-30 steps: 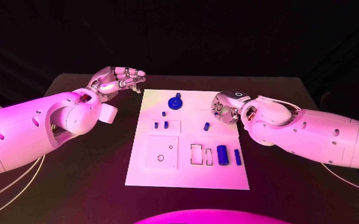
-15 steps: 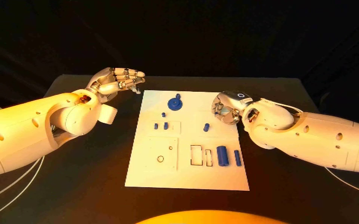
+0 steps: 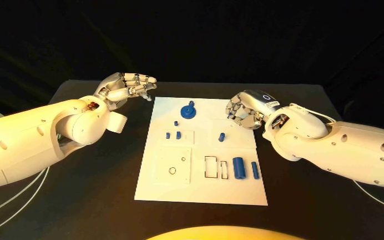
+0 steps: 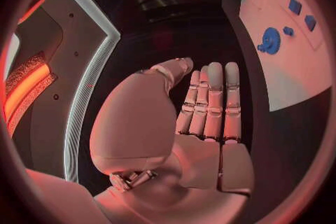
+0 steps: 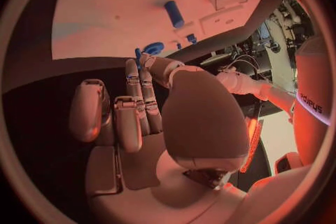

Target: Assemble the parts on the task board

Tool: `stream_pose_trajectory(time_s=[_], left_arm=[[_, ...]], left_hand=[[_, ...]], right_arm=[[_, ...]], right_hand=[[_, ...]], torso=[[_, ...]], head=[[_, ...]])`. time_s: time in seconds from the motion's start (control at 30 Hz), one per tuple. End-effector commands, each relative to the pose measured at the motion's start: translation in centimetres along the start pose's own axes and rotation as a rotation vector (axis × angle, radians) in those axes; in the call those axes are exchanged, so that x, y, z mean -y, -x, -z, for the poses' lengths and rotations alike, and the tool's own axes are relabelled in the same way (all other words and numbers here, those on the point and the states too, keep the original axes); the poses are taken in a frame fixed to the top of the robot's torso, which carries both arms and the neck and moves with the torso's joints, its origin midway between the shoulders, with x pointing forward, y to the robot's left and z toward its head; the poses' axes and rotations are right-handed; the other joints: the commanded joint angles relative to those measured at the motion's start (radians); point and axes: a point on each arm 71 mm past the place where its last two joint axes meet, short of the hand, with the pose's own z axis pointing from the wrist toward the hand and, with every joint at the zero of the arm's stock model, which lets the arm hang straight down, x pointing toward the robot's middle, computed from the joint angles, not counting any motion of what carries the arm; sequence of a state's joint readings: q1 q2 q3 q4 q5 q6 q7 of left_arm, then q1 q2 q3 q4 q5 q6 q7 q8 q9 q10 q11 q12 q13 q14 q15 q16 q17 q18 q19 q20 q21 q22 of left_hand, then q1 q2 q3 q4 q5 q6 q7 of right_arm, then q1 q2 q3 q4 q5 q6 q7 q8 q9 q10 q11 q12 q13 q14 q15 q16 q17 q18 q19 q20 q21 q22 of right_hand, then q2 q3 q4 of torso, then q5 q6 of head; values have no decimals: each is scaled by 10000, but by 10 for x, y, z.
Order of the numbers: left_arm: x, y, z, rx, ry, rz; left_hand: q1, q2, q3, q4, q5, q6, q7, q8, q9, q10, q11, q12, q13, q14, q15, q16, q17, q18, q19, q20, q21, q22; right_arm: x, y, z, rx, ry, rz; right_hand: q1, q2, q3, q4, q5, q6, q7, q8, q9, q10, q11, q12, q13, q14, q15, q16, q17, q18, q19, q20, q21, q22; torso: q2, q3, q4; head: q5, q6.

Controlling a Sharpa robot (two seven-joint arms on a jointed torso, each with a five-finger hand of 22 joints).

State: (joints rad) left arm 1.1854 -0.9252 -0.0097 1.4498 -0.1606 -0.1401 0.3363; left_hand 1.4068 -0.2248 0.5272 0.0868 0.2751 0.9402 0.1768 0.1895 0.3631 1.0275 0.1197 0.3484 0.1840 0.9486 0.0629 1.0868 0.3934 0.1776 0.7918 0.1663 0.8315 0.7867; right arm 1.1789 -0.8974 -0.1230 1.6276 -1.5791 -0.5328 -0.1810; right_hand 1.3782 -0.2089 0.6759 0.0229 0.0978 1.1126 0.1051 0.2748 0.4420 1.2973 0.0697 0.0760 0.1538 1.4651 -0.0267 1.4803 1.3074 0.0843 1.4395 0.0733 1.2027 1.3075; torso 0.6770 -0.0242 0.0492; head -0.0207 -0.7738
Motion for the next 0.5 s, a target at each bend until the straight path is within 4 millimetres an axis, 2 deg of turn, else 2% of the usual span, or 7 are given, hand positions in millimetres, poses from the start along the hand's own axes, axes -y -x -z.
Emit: stream_pose_trajectory(time_s=[0.03, 0.17, 0.27, 0.3, 0.37, 0.5], left_arm=[[1, -2, -1, -21, -109, 127], [1, -4, -1, -18, -139, 158], [1, -5, -2, -14, -156, 183], [0, -6, -2, -9, -166, 194], [0, -8, -2, 5, -187, 227], [1, -12, -3, 2, -247, 313]], left_hand=[[116, 31, -22, -75, 14, 2, 40, 66, -12, 39, -4, 64, 5, -12, -63, -58, -18, 48, 63, -2, -52, -1], [116, 31, -22, -75, 14, 2, 40, 66, -12, 39, -4, 64, 5, -12, -63, -58, -18, 48, 63, -2, -52, -1], [125, 35, -22, -81, 17, 2, 40, 65, -13, 39, -5, 66, 4, -12, -63, -61, -21, 48, 65, -4, -50, 2], [125, 35, -22, -81, 17, 2, 40, 65, -13, 39, -5, 66, 4, -12, -63, -61, -21, 48, 65, -4, -50, 2], [125, 35, -22, -81, 17, 2, 40, 65, -13, 39, -5, 66, 4, -12, -63, -61, -21, 48, 65, -4, -50, 2], [133, 39, -23, -87, 19, 2, 40, 65, -14, 40, -5, 69, 4, -13, -64, -65, -23, 48, 66, -6, -49, 4]], right_arm=[[-16, 1, 2, 385, 719, -660], [-39, -3, 3, 327, 1302, -1035], [-53, -7, 3, 243, 1644, -1186], [-59, -9, 3, 185, 1787, -1240], [-70, -14, 1, 34, 2062, -1307], [-88, -29, -1, -463, 2456, -1274]], right_hand=[[43, 124, 0, -65, 34, 48, 2, 37, 3, 429, -331, 68, 18, 709, -90, 67, 877, -145, 43, -49, 40, 1180], [40, 123, 6, -71, 51, 47, 3, 37, 6, 428, -330, 63, 19, 708, -91, 64, 869, -142, 38, -50, 26, 1176], [38, 121, 11, -78, 68, 43, 5, 36, 8, 426, -329, 57, 19, 709, -90, 66, 873, -139, 33, -51, 13, 1173], [38, 121, 11, -78, 68, 43, 5, 36, 8, 426, -329, 57, 19, 709, -90, 66, 873, -139, 33, -51, 13, 1173], [35, 121, 16, -83, 84, 39, 7, 35, 9, 423, -326, 52, 19, 708, -90, 63, 866, -137, 28, -51, -2, 1169], [35, 121, 17, -84, 86, 39, 8, 35, 9, 423, -326, 51, 19, 708, -90, 65, 870, -136, 26, -51, -7, 1167]], torso=[[12, 1, -5], [3, 1, 12], [-1, -5, 20], [6, -10, 20], [4, -19, 18], [-3, -34, 20]], head=[[84, 22], [244, 21], [302, 15], [395, 0], [499, -21], [638, -88]])
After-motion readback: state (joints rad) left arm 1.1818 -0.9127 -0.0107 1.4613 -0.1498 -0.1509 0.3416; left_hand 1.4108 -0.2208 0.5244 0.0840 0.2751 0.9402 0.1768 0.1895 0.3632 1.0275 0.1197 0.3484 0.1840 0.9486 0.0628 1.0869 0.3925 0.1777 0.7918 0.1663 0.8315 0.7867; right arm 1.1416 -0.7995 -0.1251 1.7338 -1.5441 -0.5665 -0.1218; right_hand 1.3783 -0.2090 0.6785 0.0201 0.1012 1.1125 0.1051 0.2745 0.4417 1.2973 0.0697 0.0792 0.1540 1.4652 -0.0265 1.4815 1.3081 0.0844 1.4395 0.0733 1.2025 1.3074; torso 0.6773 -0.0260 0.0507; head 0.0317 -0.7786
